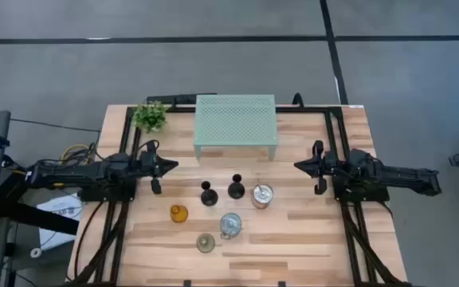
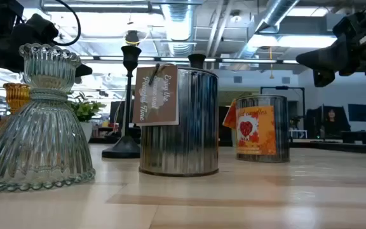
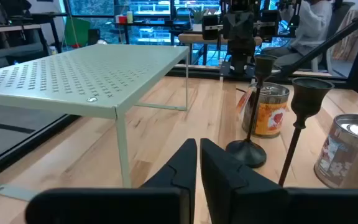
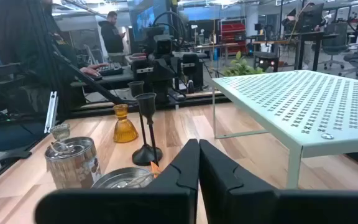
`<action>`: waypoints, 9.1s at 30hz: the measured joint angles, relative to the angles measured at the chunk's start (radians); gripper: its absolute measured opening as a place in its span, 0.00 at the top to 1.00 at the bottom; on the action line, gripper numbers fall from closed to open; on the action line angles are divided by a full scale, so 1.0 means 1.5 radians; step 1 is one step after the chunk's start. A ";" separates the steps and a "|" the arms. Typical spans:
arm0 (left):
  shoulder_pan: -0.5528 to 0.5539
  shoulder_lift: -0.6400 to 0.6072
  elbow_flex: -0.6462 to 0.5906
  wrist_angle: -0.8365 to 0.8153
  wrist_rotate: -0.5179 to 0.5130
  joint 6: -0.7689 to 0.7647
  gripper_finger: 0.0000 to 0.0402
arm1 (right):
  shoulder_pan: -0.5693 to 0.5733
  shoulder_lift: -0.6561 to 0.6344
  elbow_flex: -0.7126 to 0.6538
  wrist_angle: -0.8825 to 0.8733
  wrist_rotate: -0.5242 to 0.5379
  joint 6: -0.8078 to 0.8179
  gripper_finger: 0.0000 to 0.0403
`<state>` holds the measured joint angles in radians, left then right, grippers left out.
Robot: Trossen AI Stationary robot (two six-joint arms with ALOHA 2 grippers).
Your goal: Pick & Place candle stick holders
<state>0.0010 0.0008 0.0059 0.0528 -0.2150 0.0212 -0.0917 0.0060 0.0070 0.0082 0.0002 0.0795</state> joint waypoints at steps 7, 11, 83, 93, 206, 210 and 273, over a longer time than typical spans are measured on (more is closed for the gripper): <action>0.000 0.000 0.000 0.000 -0.001 0.000 0.95 | 0.000 0.000 0.000 0.000 0.000 0.000 1.00; 0.000 0.000 0.000 0.000 -0.001 0.000 0.95 | 0.000 0.000 0.000 0.000 0.000 0.000 1.00; 0.000 0.000 0.000 0.000 -0.001 -0.010 0.95 | 0.000 0.000 0.000 0.000 0.000 0.000 1.00; 0.000 0.000 0.000 0.010 -0.026 -0.086 0.95 | 0.000 0.000 0.000 0.000 0.000 0.000 1.00; 0.000 0.084 0.000 0.105 -0.106 -0.419 0.98 | 0.096 0.905 0.626 -0.478 -0.038 0.531 1.00; 0.000 0.084 0.000 0.106 -0.106 -0.419 0.98 | 0.095 0.905 0.626 -0.480 -0.052 0.548 1.00; 0.000 0.084 0.000 0.105 -0.106 -0.419 0.98 | 0.061 0.935 0.796 -0.669 -0.012 0.422 1.00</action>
<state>0.0013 0.1272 0.0063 0.2105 -0.3737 -0.6067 -0.0008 1.4080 1.2008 -0.9952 -0.0179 0.7130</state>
